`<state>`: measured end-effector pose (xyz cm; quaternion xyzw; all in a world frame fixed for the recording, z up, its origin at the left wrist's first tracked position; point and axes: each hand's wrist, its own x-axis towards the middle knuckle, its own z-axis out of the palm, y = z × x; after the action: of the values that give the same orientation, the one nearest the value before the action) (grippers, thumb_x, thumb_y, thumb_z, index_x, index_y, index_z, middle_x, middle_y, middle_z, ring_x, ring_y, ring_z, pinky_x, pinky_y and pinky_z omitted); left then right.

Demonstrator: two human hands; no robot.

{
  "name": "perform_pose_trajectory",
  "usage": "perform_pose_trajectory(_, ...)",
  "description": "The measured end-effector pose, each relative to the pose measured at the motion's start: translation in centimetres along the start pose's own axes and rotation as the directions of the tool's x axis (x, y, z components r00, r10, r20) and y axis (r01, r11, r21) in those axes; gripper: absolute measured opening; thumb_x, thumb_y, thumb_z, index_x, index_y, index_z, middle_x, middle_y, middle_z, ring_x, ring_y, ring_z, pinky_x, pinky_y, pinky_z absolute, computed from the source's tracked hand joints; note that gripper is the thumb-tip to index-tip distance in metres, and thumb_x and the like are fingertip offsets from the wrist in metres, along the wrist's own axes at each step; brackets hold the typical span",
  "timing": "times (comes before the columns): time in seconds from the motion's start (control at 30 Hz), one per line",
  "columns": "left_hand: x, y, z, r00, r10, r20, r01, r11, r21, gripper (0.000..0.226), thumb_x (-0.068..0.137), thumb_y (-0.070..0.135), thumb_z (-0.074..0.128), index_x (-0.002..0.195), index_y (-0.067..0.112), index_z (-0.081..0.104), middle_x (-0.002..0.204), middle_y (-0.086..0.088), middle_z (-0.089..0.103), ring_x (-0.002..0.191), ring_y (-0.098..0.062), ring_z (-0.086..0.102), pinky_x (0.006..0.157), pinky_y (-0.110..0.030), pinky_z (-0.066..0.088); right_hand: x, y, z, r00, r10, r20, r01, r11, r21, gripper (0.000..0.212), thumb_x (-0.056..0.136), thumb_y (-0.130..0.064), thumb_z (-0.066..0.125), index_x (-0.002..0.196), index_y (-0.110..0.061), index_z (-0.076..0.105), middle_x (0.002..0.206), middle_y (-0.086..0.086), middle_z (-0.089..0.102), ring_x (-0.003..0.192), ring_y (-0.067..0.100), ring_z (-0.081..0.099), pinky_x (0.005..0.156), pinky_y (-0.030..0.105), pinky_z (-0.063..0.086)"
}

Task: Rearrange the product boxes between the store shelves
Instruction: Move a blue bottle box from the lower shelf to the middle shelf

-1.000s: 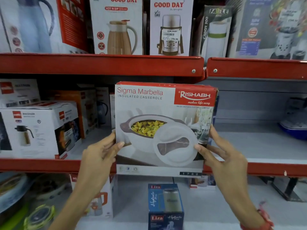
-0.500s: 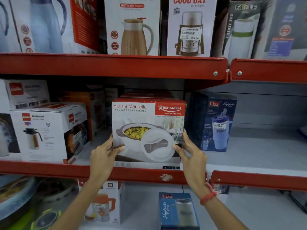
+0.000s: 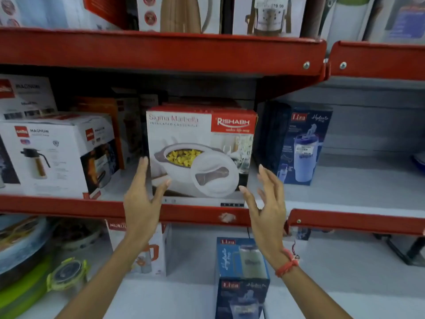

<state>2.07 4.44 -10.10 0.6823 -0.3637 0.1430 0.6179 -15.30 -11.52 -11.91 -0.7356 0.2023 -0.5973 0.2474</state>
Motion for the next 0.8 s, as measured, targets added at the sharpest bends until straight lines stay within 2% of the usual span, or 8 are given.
perform_pose_trajectory(0.07,-2.2,0.9,0.6,0.986,0.141,-0.085,-0.143,0.989,-0.022,0.060,0.089,0.021,0.060,0.143,0.012,0.034,0.152,-0.006,0.037,0.140,-0.017,0.035,0.113,-0.046,0.035,-2.1,0.3,-1.0,0.999,-0.048,0.008,0.048,0.999,0.013,0.052,0.090,-0.027,0.060,0.138,-0.011,0.046,0.139,0.004,0.040,0.130,0.022,0.045,0.104,0.046,0.047)
perform_pose_trajectory(0.17,-6.6,0.3,1.9,0.967,0.254,-0.010,-0.254,0.965,-0.058,0.055,0.088,0.012,0.062,0.137,0.001,0.039,0.143,-0.017,0.042,0.134,-0.028,0.042,0.106,-0.052,0.041,-6.1,1.2,-2.7,0.995,-0.078,0.059,0.080,0.996,-0.035,0.052,0.090,-0.031,0.059,0.135,-0.007,0.048,0.132,0.003,0.040,0.129,0.010,0.040,0.110,0.029,0.039)
perform_pose_trajectory(0.3,-14.5,-3.1,4.2,0.962,-0.007,0.274,0.061,0.980,-0.188,0.068,0.081,0.032,0.065,0.139,0.011,0.035,0.142,-0.005,0.042,0.131,-0.015,0.043,0.104,-0.040,0.044,-12.9,5.1,-4.7,0.966,0.068,0.250,-0.061,0.997,-0.037,0.070,0.086,-0.048,0.060,0.145,-0.022,0.031,0.141,-0.010,0.028,0.136,0.003,0.030,0.113,0.014,0.027)
perform_pose_trajectory(0.37,-17.9,-4.6,5.7,0.898,-0.183,0.401,0.255,0.958,-0.134,0.081,0.077,0.041,0.070,0.143,0.020,0.028,0.148,0.003,0.036,0.135,-0.009,0.037,0.107,-0.034,0.039,-16.0,7.7,-5.4,0.908,0.216,0.358,-0.225,0.974,-0.017,0.090,0.077,-0.055,0.066,0.148,-0.040,0.012,0.148,-0.027,0.009,0.142,0.000,0.018,0.113,0.011,0.024)
perform_pose_trajectory(0.43,-20.0,-5.7,7.3,0.772,-0.327,0.545,0.425,0.903,-0.059,0.095,0.074,0.039,0.073,0.147,0.022,0.016,0.151,0.008,0.028,0.136,-0.007,0.032,0.107,-0.033,0.036,-18.3,10.2,-5.4,0.821,0.367,0.438,-0.391,0.920,-0.039,0.104,0.072,-0.062,0.067,0.149,-0.039,0.002,0.155,-0.025,0.001,0.146,0.005,0.018,0.115,0.021,0.030)
perform_pose_trajectory(0.53,-21.3,-7.1,9.1,0.595,-0.414,0.689,0.521,0.851,0.062,0.083,0.082,0.025,0.069,0.147,0.016,0.019,0.134,0.001,0.052,0.123,-0.020,0.054,0.101,-0.035,0.047,-19.6,11.8,-4.8,0.643,0.540,0.542,-0.602,0.795,-0.078,0.100,0.072,-0.043,0.079,0.149,-0.023,0.018,0.149,-0.002,0.038,0.133,0.019,0.046,0.102,0.028,0.049)
perform_pose_trajectory(0.63,-21.0,-7.3,9.7,0.611,-0.444,0.655,0.493,0.861,0.125,0.062,0.087,0.014,0.062,0.142,0.011,0.032,0.121,-0.006,0.062,0.112,-0.029,0.062,0.094,-0.037,0.052,-19.6,11.8,-4.8,0.603,0.584,0.542,-0.627,0.768,-0.130,0.068,0.079,-0.018,0.076,0.137,-0.014,0.041,0.111,-0.006,0.064,0.108,0.025,0.064,0.076,0.004,0.049)
perform_pose_trajectory(0.8,-20.1,-4.8,7.4,0.629,-0.431,0.647,0.523,0.851,0.059,0.052,0.084,0.010,0.064,0.134,0.013,0.048,0.115,0.005,0.065,0.100,-0.013,0.067,0.089,-0.041,0.057,-17.8,9.5,-6.8,0.589,0.589,0.554,-0.647,0.754,-0.113,0.055,0.080,-0.018,0.074,0.130,-0.016,0.050,0.101,-0.020,0.065,0.088,0.005,0.068,0.072,0.010,0.053)
